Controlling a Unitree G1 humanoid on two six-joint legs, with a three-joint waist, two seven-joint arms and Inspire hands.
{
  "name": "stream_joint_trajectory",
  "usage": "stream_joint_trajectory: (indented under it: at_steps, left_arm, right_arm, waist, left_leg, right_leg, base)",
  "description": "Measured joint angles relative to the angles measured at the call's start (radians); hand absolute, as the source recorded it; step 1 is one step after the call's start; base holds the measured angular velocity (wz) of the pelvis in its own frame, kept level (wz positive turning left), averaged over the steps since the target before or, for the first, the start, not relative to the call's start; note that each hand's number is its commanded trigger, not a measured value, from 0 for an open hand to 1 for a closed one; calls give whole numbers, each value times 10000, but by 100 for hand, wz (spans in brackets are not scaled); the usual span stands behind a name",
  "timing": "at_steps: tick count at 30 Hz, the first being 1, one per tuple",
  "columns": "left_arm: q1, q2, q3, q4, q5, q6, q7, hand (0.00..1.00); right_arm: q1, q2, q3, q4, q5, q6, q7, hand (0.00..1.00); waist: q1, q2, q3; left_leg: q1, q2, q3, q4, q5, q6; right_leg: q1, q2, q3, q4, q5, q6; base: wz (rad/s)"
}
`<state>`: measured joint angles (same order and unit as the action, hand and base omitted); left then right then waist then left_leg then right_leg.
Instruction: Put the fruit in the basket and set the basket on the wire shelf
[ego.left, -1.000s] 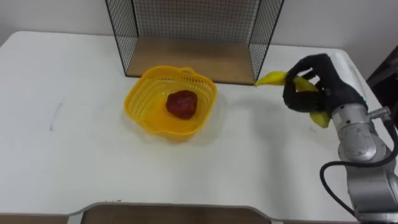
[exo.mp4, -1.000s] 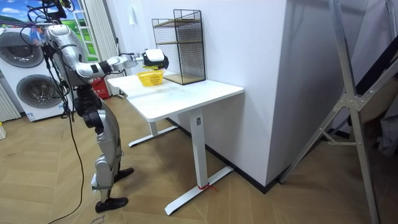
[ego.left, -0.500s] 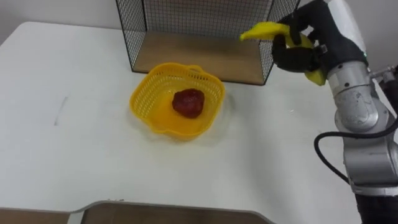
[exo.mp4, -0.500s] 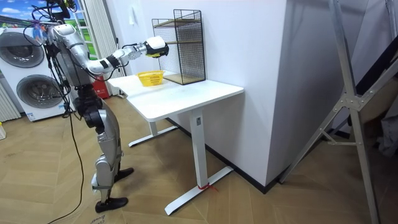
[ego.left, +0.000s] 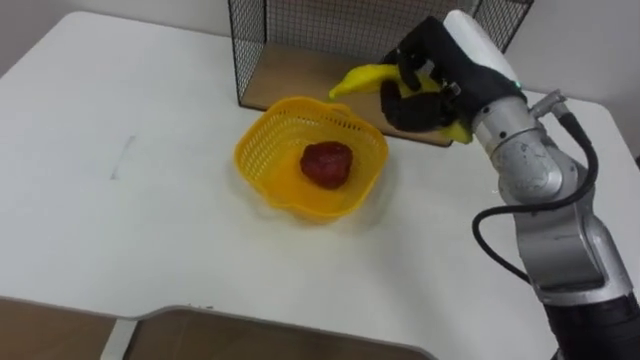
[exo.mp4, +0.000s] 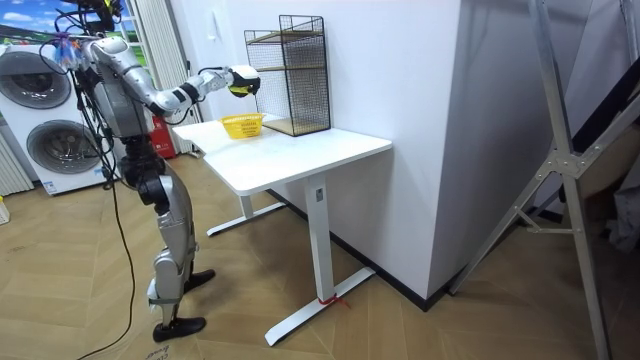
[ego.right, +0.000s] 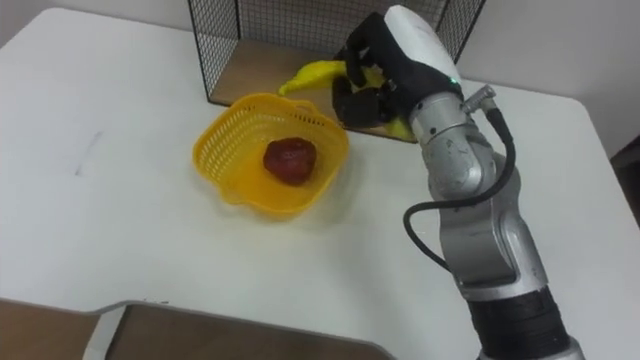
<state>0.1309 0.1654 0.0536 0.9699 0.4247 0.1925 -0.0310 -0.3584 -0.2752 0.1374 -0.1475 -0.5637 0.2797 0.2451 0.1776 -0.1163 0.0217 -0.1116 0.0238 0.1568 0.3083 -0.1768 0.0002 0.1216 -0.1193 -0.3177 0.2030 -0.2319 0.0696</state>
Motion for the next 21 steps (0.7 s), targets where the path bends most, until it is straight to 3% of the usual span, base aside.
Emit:
stream_joint_trajectory:
  at_steps: [2, 9, 10, 11, 13, 14, 15, 21]
  left_arm:
    - [-66, -87, -37, 1, -1, 98, -4, 0]
    - [-79, -180, -37, -67, 97, 251, -16, 0]
    - [-85, -181, -43, -71, 97, 278, -19, 0]
    - [-109, -187, -87, -87, 76, 296, -17, 0]
    - [-190, -189, -192, -89, 68, 296, -14, 0]
    - [-224, -192, -200, -88, 69, 296, -14, 0]
    - [-236, -193, -200, -88, 69, 296, -13, 0]
    - [-277, -195, -297, -49, 4, 288, 1, 0]
  right_arm:
    - [-292, 100, 4, 438, -41, 155, 0, 100]
    - [-1068, 384, 252, 1421, -1212, 491, 266, 100]
    - [-1136, 384, 354, 1432, -1373, 493, 324, 86]
    - [-1150, 389, 400, 1448, -1458, 492, 346, 62]
    - [-1151, 405, 423, 1519, -1476, 508, 347, 52]
    - [-1151, 427, 505, 1533, -1477, 514, 347, 11]
    - [-1151, 428, 568, 1541, -1477, 514, 347, 0]
    - [-1150, 449, 806, 1951, -1475, 512, 416, 0]
  waist:
    - [118, 83, 36]
    - [290, 93, 19]
    - [307, 91, 11]
    - [410, 89, 6]
    - [587, 85, 1]
    - [645, 84, 0]
    - [675, 84, 0]
    - [775, 85, 1]
  left_leg:
    - [-22, -1, -8, -7, 3, 2]
    - [-134, -37, -219, 12, 9, -5]
    - [-160, -52, -247, 32, 9, -4]
    - [-153, -54, -242, 33, 9, -4]
    - [-151, -62, -302, 29, 10, -3]
    - [-151, -65, -337, 28, 10, -3]
    - [-151, -68, -353, 27, 10, -3]
    - [-153, -156, -504, 21, 15, 4]
  right_leg:
    - [-26, -3, -85, -2, 0, 0]
    - [-62, 10, -178, 2, -1, 0]
    - [-61, 10, -179, 5, 0, 1]
    - [-65, 6, -147, 15, 0, 0]
    - [-61, 2, -147, 23, -1, 1]
    - [-56, 3, -147, 24, -1, 1]
    - [-52, 4, -148, 23, -1, 1]
    - [18, -22, -142, 14, -1, 1]
  base:
    - [0]
    - [7]
    - [10]
    - [6]
    - [0]
    - [4]
    - [5]
    - [7]
